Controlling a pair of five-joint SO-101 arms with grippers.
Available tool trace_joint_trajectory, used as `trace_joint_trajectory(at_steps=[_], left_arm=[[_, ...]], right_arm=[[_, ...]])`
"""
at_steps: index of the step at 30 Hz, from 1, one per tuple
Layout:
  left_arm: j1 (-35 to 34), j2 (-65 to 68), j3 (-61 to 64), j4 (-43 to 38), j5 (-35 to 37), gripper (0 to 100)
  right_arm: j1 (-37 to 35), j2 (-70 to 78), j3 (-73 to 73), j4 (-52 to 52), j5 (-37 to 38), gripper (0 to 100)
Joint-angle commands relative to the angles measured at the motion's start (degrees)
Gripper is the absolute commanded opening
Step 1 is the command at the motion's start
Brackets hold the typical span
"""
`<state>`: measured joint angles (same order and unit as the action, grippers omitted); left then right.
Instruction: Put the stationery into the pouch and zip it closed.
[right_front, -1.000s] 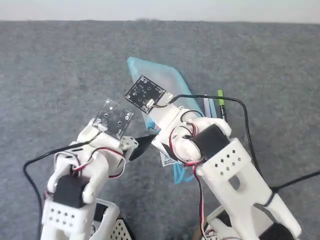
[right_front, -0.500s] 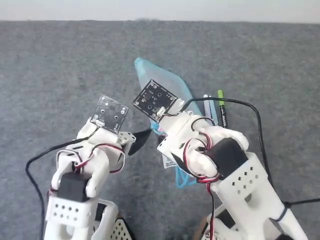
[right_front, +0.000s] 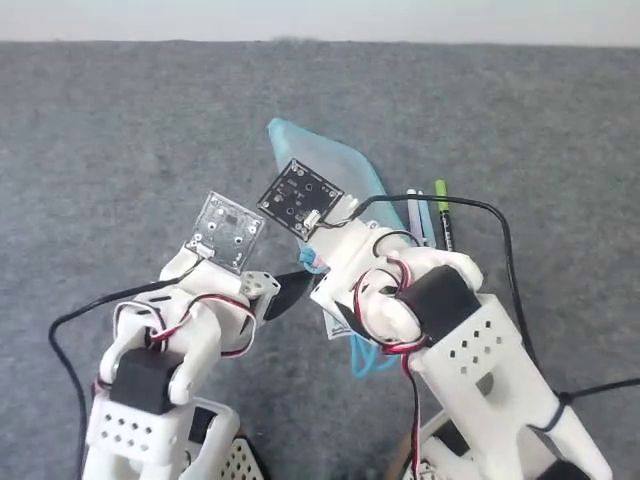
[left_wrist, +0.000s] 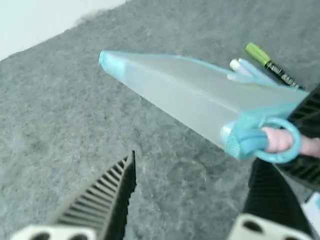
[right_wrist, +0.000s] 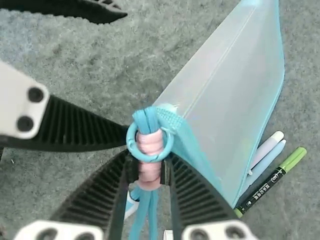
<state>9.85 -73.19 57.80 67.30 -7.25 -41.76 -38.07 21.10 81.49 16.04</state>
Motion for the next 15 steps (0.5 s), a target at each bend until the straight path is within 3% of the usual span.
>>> trace_joint_trajectory(at_steps=[1,10,15], left_arm=[[0.62,-0.88,-3.03,-2.9,2.55,35],[0.18,-0.79,4.18,-13.36,3.87,34],[0.09,-1.23,4.26,-14.42,3.96,32]], right_arm=[[-0.57,-0.22,-0.7,-0.66,0.44,0.6],[-6.37,-0.48,-0.7,1.89,3.16,0.6],[-7.16,-0.22,0.62,2.77,3.96,0.6]])
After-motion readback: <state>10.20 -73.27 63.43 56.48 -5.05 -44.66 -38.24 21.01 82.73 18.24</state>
